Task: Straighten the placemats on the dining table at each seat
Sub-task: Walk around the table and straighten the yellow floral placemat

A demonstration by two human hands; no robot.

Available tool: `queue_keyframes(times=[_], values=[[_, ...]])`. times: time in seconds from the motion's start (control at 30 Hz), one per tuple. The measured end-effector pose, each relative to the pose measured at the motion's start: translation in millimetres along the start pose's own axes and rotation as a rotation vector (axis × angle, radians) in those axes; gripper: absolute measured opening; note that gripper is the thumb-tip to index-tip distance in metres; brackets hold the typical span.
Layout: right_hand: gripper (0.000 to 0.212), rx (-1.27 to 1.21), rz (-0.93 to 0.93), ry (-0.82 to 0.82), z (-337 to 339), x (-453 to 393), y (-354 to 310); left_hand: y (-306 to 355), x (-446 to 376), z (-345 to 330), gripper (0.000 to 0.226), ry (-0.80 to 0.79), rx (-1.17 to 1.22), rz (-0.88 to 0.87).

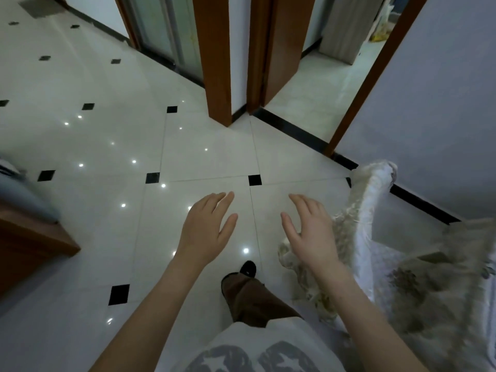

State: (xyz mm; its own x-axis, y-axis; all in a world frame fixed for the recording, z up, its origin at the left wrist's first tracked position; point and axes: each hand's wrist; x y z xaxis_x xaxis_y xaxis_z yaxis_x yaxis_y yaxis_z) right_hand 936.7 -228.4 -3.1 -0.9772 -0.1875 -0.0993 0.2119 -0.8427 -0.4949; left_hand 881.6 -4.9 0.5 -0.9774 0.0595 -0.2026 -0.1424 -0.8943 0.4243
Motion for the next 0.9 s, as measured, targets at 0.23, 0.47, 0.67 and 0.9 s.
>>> queue_keyframes(times=[0.23, 0.47, 0.67, 0.9], values=[[0.050, 0.020, -0.076, -0.036, -32, -116, 1, -60, -121, -12, 0.058, -0.091, -0.041, -0.022], [0.047, -0.004, -0.180, 0.083, -7, -237, 13, -74, -274, 3, 0.053, -0.061, 0.006, -0.167], [0.048, 0.008, -0.336, 0.169, -1, -298, 45, -72, -380, -25, 0.052, -0.134, 0.064, -0.322], [0.050, 0.051, -0.589, 0.265, -10, -368, 87, -77, -513, -81, 0.054, -0.284, 0.085, -0.538]])
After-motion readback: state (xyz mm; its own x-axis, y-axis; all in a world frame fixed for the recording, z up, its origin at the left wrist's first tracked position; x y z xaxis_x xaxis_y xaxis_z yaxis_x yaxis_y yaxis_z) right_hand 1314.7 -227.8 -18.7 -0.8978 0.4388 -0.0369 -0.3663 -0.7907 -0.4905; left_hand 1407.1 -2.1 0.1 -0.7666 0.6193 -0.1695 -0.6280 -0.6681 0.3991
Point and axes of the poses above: each hand's wrist, its own x-axis away from the middle knuckle, its own z-axis out of the back of the hand, y = z × x, and after that the axes turned 7 degrees about -z, right-handed
